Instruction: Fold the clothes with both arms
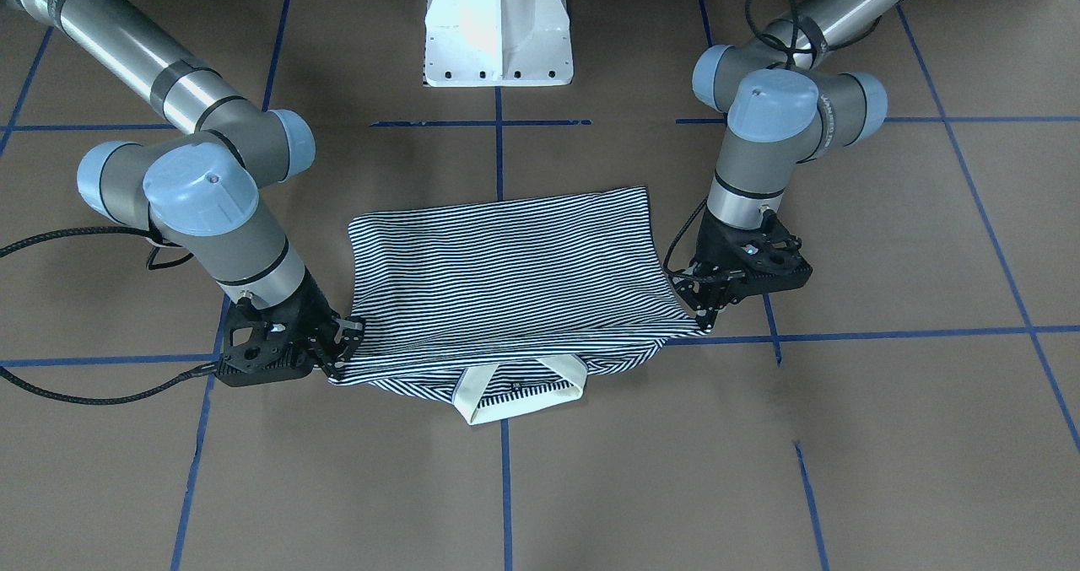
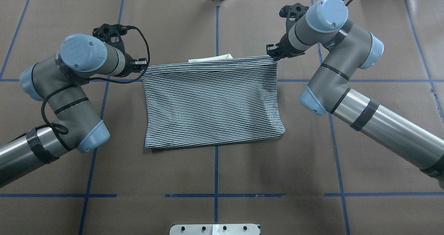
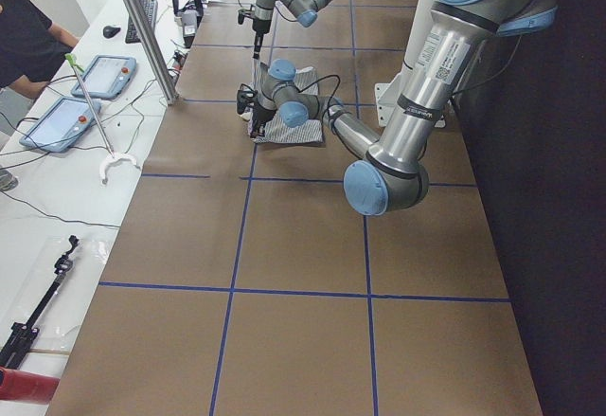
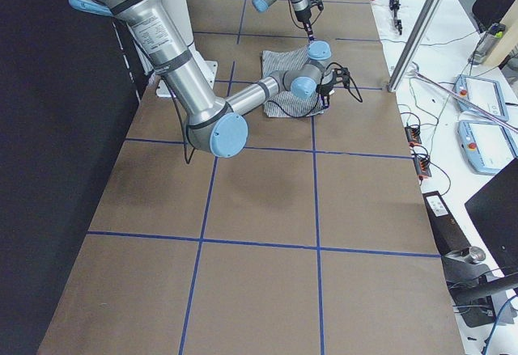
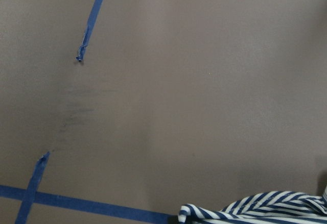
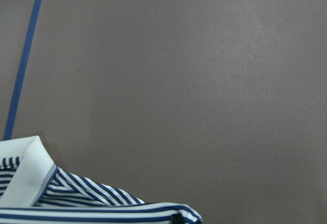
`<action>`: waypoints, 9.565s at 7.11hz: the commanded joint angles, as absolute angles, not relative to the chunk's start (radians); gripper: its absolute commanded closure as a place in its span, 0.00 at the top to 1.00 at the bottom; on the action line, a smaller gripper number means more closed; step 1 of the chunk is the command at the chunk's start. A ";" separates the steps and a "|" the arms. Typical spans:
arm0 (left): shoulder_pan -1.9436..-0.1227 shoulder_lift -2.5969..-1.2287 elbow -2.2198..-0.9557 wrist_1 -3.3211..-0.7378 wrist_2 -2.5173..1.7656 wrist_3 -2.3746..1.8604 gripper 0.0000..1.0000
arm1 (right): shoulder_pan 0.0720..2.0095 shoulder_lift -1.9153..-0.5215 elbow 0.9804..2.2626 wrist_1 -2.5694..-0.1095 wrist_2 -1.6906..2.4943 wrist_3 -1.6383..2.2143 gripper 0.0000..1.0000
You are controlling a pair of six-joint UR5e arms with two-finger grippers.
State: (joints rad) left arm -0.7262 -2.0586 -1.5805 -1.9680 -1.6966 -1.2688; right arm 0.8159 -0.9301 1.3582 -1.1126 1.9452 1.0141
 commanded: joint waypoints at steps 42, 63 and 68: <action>-0.449 -2.082 -1.776 -1.853 -1.779 -1.594 1.00 | 0.274 -1.412 2.166 -1.520 1.996 1.566 1.00; -0.548 -2.103 -1.686 -1.742 -1.694 -1.636 0.00 | 0.538 -1.308 2.224 -1.514 1.983 1.557 1.00; -0.713 -2.388 -1.247 -2.036 -1.637 -1.407 0.00 | 0.549 -1.302 2.218 -1.514 1.965 1.557 1.00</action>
State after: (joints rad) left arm -0.7033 -2.3287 -1.3480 -1.9498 -1.6715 -1.4411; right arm 0.5488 -1.3026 2.2190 -1.5140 1.9749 1.5569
